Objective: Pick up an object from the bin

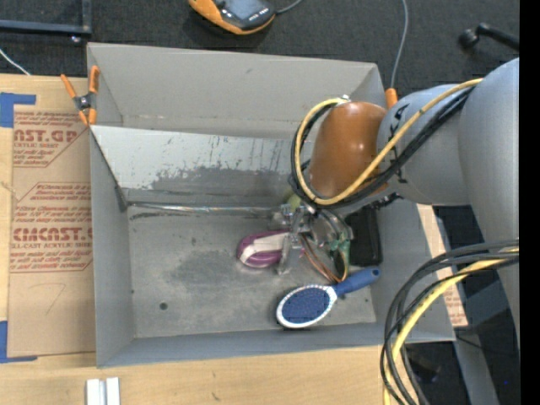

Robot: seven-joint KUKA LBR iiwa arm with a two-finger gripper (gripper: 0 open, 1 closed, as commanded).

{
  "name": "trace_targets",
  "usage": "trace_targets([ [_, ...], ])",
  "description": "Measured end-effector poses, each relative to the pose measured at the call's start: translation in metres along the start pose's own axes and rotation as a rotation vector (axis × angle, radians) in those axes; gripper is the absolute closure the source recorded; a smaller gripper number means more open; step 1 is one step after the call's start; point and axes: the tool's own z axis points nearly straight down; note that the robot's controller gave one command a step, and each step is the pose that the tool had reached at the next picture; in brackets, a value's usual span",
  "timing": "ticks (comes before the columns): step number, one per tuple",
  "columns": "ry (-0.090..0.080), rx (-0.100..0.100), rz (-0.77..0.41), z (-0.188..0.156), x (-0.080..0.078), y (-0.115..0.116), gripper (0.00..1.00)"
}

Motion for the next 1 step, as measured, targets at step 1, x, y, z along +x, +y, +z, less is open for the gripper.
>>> trace_targets([
  [1, -0.003, 0.0, 0.044, -0.1767, 0.0079, -0.0002, 1.0],
])
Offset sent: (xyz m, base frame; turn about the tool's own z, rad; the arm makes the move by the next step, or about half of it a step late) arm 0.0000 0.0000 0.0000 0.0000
